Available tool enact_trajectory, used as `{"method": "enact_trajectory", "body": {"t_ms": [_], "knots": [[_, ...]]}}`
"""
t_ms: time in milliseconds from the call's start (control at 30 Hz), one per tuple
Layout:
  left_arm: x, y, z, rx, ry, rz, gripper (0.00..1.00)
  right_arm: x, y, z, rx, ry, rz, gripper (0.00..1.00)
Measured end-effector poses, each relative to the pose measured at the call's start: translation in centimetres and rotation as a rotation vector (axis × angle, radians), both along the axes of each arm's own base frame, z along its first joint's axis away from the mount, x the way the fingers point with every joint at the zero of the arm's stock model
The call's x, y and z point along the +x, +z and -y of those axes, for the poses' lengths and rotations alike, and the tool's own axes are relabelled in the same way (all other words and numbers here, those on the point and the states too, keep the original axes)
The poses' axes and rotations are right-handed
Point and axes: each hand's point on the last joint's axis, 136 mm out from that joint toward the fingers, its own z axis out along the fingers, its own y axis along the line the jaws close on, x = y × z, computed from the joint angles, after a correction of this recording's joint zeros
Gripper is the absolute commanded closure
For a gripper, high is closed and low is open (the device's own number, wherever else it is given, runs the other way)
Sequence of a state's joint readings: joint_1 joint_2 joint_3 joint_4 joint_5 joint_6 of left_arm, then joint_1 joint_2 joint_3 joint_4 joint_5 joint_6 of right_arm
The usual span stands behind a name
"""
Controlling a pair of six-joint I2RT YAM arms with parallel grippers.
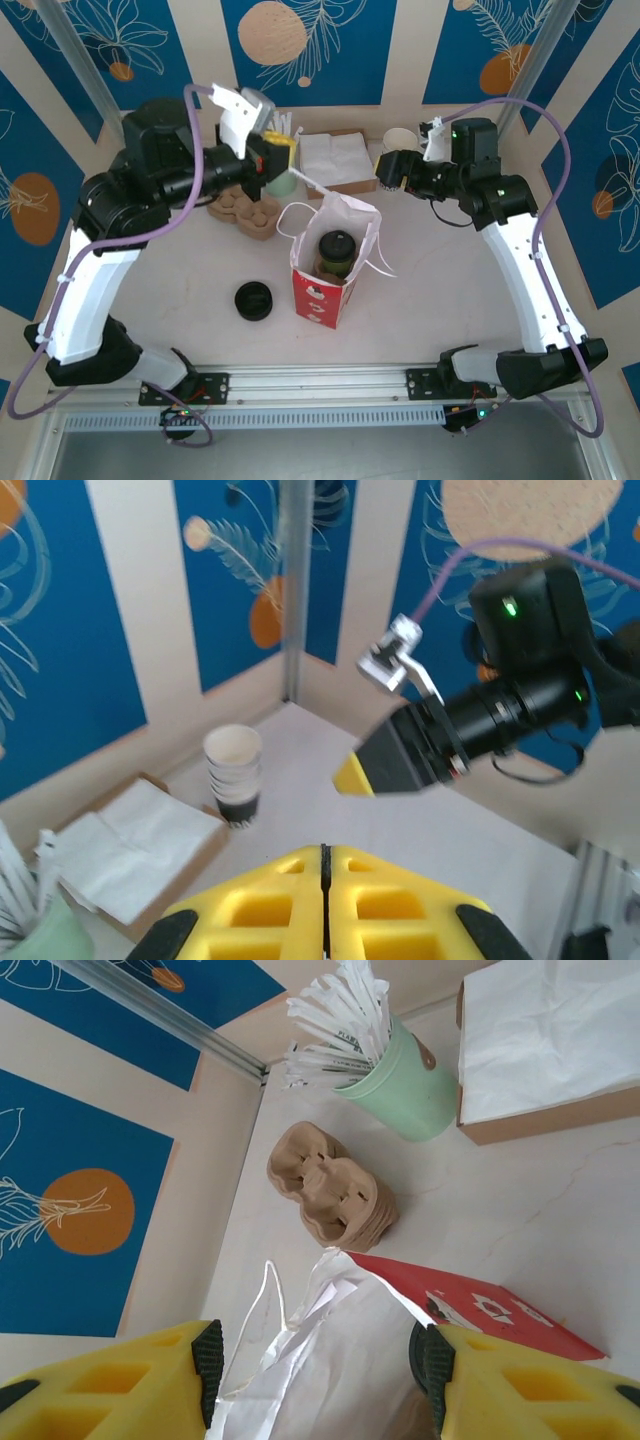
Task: Pack the takeout coffee
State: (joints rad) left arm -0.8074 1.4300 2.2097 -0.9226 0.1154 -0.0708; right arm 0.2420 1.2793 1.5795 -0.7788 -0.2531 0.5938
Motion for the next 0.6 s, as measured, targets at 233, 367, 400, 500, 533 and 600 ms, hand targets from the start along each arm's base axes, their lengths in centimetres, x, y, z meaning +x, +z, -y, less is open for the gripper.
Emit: {"method": "enact_trajectory", "body": {"t_ms": [233, 367, 400, 500, 533, 600], "knots": [[-1.6, -7.9, 2.5, 0.156, -0.072, -0.134, 0.93, 0.2, 0.2, 0.5, -0.021, -0.008, 0.030, 0.42], [-1.8, -11.9, 3.4, 0.230, -0.092, -0.206, 0.93, 0.3, 0.2, 0.6, -0.029, -0.010, 0.038, 0.42], [-2.0, -12.8, 3.6, 0.245, -0.100, -0.224, 0.93, 0.3, 0.2, 0.6, -0.031, -0.008, 0.039, 0.42], [-2.7, -15.4, 4.0, 0.283, -0.122, -0.275, 0.92, 0.3, 0.2, 0.7, -0.036, -0.009, 0.043, 0.42], [-3.0, -16.3, 4.0, 0.298, -0.130, -0.292, 0.90, 0.4, 0.2, 0.7, -0.039, -0.012, 0.044, 0.42], [-3.4, -17.6, 4.0, 0.315, -0.140, -0.319, 0.87, 0.7, 0.0, 0.8, -0.045, -0.021, 0.042, 0.42]]}}
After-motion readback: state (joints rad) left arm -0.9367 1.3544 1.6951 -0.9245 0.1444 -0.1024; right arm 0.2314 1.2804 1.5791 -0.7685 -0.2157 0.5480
